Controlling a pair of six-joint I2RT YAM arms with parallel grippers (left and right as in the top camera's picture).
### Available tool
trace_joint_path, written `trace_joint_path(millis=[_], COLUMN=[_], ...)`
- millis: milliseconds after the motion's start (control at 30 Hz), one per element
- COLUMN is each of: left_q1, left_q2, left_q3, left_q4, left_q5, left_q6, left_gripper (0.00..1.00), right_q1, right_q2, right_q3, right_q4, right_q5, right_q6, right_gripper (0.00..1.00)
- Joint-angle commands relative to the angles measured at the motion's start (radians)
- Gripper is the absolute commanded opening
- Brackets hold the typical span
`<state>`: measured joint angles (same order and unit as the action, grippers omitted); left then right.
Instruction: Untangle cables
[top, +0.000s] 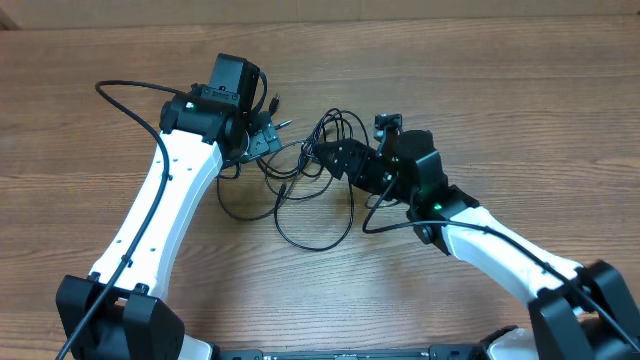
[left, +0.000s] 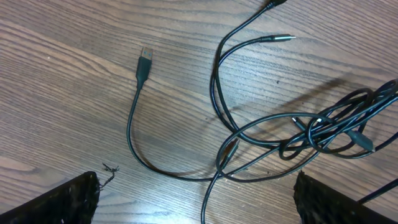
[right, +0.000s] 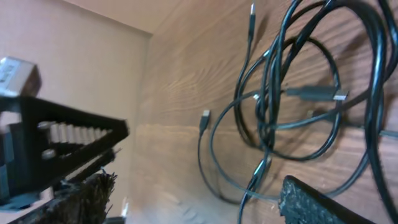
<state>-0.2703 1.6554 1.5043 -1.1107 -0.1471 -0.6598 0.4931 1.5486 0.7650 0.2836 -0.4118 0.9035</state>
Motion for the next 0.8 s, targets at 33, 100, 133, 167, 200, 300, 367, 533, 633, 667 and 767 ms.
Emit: trace_joint_path(millis=[33, 100, 133, 167, 200, 300, 367, 533, 633, 667, 767], left_q1=[0.002, 0.002, 0.002, 0.002, 0.002, 0.002, 0.002, 0.002, 0.002, 0.002, 0.002], left_q2=[0.005, 0.005, 0.005, 0.005, 0.005, 0.005, 0.005, 0.005, 0.005, 0.005, 0.005], left_q3=[0.003, 0.003, 0.003, 0.003, 0.003, 0.003, 0.003, 0.003, 0.003, 0.003, 0.003], left_q4=[0.0, 0.0, 0.0, 0.0, 0.0, 0.0, 0.0, 0.0, 0.0, 0.0, 0.0], left_q5=[-0.017, -0.018, -0.017, -0.017, -0.017, -0.017, -0.017, -0.017, -0.017, -0.017, -0.018], left_q6=[-0.021, -0.021, -0.021, -0.021, -0.021, -0.021, -0.021, -0.021, -0.021, -0.021, -0.021], left_gripper=[0.99, 0.99, 1.0, 1.0, 1.0, 0.99, 1.0, 1.0, 1.0, 1.0, 1.0], right_q1=[0.002, 0.002, 0.002, 0.002, 0.002, 0.002, 0.003, 0.003, 0.004, 0.005, 0.011], right_q2=[0.067, 0.09, 0.101, 0.111, 0.118, 0.147, 0.167, 0.218, 0.249, 0.258, 0.275], right_q3=[0.022, 0.022, 0.022, 0.022, 0.022, 0.022, 0.022, 0.023, 0.024, 0.025, 0.035], right_q4=[0.047, 0.099, 0.127, 0.159, 0.182, 0.236, 0.256, 0.31, 0.352, 0.36, 0.359], right_q5=[0.113, 0.13, 0.132, 0.133, 0.136, 0.17, 0.185, 0.187, 0.187, 0.187, 0.188], right_q6=[-0.043, -0.056, -0.074, -0.095, -0.108, -0.121, -0.12, -0.12, -0.12, -0.12, -0.12], right_gripper=[0.8, 0.79, 0.78, 0.78, 0.78, 0.78, 0.78, 0.78, 0.78, 0.78, 0.78])
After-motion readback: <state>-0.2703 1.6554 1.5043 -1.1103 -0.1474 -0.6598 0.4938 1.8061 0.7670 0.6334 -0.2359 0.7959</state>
